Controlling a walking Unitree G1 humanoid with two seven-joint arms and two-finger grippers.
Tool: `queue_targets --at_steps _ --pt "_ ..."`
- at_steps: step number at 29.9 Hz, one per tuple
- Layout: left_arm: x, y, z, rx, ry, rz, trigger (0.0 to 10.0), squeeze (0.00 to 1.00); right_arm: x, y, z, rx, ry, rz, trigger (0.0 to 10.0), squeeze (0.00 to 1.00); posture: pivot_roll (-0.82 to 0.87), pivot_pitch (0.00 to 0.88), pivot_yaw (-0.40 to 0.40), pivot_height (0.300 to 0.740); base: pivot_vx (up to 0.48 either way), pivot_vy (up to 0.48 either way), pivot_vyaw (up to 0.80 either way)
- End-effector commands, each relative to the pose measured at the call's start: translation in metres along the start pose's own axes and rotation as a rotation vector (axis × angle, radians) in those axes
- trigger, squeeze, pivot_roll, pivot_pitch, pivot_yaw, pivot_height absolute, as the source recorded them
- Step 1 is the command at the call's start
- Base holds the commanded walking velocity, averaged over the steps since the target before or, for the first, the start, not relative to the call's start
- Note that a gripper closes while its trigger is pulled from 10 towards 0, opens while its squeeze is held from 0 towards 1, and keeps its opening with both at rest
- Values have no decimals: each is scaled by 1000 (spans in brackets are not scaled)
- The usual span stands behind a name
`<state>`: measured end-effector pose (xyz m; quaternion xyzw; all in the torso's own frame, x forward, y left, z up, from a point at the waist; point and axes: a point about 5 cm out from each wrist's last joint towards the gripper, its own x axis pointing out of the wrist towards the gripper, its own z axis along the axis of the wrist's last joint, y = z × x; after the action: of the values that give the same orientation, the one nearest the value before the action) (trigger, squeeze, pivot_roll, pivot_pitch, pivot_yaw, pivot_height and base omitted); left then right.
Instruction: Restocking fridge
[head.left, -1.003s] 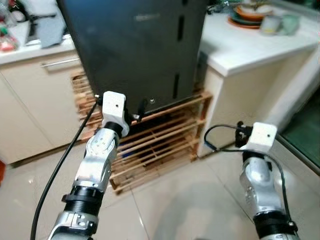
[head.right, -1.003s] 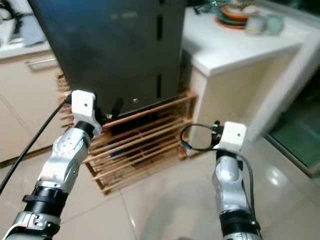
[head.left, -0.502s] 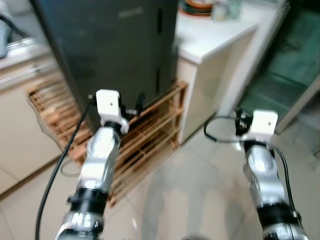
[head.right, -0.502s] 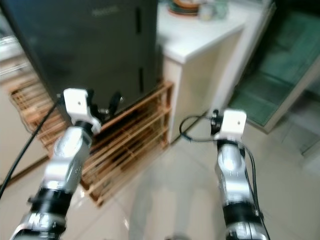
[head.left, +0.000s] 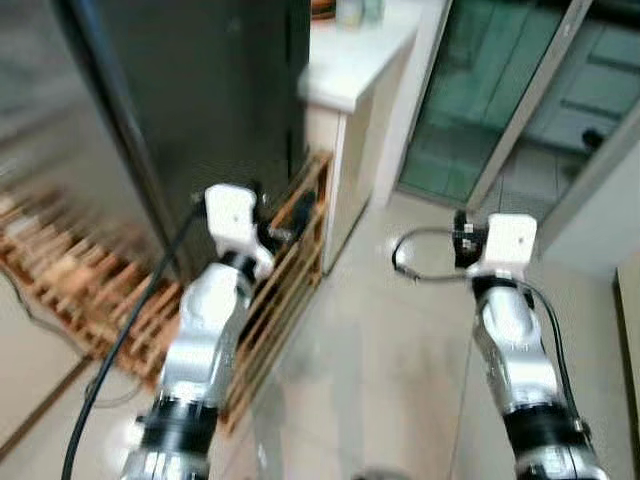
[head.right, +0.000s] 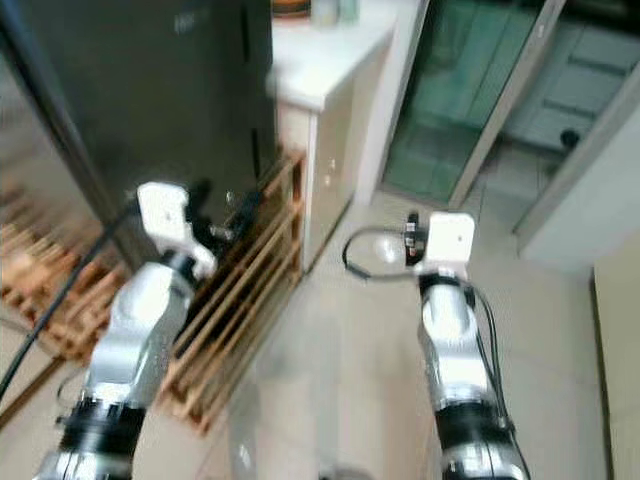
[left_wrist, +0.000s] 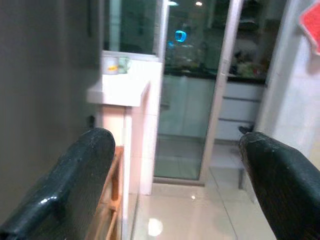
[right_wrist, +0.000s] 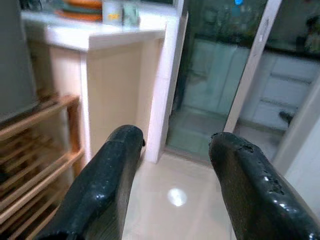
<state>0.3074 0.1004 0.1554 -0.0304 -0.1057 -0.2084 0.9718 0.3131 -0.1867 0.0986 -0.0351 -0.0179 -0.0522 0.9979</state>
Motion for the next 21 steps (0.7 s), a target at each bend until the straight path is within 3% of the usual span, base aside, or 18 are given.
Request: queue_targets --at_steps 1,6,8,10,15,16,21 --pt "-3 6 -1 23 11 13 10000 0 3 1 4 5 -14 -1 10000 0 -108 0 -16 740 0 0 0" --pt "-10 15 -3 27 23 45 10000 0 0 9 0 9 -1 19 10000 0 -105 0 -30 740 0 0 0" --pt "-13 25 4 -33 -17 104 10000 0 0 10 3 2 -9 37 10000 0 -103 0 -38 740 0 0 0" --pt "-17 32 8 -40 -36 133 10000 0 -1 10 4 0 -12 45 10000 0 -90 0 -48 740 0 0 0" --pt "-24 63 26 38 -88 236 10000 0 2 8 0 -6 13 60 10000 0 -54 0 -64 740 0 0 0" --pt "-24 63 26 38 -88 236 10000 0 2 8 0 -6 13 60 10000 0 -54 0 -64 740 0 0 0" --pt "-22 87 27 133 -31 355 10000 0 6 14 1 7 11 66 10000 0 -55 0 -32 740 0 0 0"
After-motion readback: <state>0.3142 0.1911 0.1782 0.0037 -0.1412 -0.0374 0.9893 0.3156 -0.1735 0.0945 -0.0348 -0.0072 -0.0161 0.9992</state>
